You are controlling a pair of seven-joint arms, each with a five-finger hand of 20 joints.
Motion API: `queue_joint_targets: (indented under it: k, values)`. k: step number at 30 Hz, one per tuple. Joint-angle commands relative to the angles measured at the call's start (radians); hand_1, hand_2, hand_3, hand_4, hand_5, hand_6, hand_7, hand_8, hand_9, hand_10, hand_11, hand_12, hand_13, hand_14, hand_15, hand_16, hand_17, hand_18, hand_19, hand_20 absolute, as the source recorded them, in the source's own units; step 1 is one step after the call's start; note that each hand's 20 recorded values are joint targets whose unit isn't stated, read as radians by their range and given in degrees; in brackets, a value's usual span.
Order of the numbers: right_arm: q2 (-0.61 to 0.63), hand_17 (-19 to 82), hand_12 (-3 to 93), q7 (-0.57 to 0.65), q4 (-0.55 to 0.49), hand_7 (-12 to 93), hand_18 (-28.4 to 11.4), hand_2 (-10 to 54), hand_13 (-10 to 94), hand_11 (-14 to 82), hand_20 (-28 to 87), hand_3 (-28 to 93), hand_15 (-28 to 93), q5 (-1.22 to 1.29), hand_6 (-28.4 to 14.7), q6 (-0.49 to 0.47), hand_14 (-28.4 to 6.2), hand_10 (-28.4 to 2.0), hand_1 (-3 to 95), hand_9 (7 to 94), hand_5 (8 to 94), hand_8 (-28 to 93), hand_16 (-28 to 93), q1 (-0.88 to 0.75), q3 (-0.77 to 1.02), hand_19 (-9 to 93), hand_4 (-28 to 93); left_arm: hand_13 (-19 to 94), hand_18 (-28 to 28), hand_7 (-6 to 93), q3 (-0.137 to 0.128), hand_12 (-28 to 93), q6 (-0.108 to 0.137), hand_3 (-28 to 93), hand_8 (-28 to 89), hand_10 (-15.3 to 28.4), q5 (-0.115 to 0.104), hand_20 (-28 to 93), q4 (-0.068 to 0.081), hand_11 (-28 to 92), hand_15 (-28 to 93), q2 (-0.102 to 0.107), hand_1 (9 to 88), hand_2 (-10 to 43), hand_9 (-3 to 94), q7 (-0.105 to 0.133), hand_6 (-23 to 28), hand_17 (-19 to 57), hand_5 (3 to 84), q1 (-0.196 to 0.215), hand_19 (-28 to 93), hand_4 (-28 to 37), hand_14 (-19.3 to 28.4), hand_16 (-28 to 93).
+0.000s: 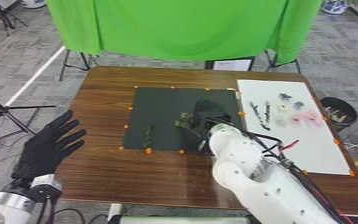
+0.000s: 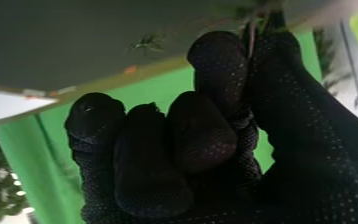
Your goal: Arrange flowers
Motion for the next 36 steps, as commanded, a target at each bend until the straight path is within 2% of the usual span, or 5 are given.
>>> queue_joint_targets:
  k: [1,15,20,24,36]
  values:
    - [-0.087,43,50.1,0.036,0.040,53,-22.7,-8.5,83,68.3,48,89,88,-0.085,2.1,-0.061,-8.2,-8.1,33.3,86.6,79.0,26,36,-0.027,-0.058,93,-9,16,18.8,16.3,0.015,18,-0.012,70,-10,10.5,-0.003,9,0.013,14,27,0.006,22.6,-4.3,20.7,-0.016,3.4,-10.9,24.1,-0.013,32,-28.3,15.4,1]
    - [-0.166,48,48.5,0.076,0.124,45,-23.0,-0.1,87,64.1,50,88,86,-0.103,2.7,-0.057,-6.9,-7.2,28.7,90.8,85.7,21,36,-0.021,-0.038,93,-12,16,18.8,16.3,0.033,18,-0.017,70,-10,10.5,-0.003,9,0.021,14,27,0.019,22.6,-4.0,21.0,-0.025,3.4,-10.8,24.3,-0.035,32,-28.3,15.4,1]
    - [-0.171,48,49.0,0.082,0.139,48,-23.0,2.7,88,63.5,50,88,85,-0.109,2.4,-0.047,-6.8,-7.2,26.6,91.2,86.5,4,37,-0.018,-0.026,93,-13,16,18.8,16.3,0.036,18,-0.016,70,-10,10.6,-0.005,9,0.022,14,27,0.019,22.6,-4.2,21.0,-0.027,3.4,-10.8,24.3,-0.036,32,-28.3,15.5,1]
    - [-0.170,49,48.9,0.083,0.128,49,-23.1,2.8,88,63.3,50,87,85,-0.093,2.4,-0.051,-6.8,-7.1,25.7,91.4,87.5,-4,37,-0.021,-0.018,93,-14,16,18.8,16.2,0.034,18,-0.015,70,-10,10.6,-0.004,9,0.022,14,27,0.020,22.7,-4.2,21.1,-0.027,3.5,-10.8,24.3,-0.035,32,-28.3,15.5,1]
    - [-0.164,48,49.1,0.087,0.002,45,-23.4,-0.6,88,61.7,50,81,84,-0.011,1.2,-0.155,-7.1,-7.5,17.9,91.1,88.8,-5,37,-0.056,0.039,93,-22,16,18.8,16.2,0.024,18,-0.016,70,-10,10.6,-0.003,9,0.019,14,27,0.012,22.6,-4.2,21.1,-0.027,3.5,-10.8,24.4,-0.024,32,-28.3,15.4,1]
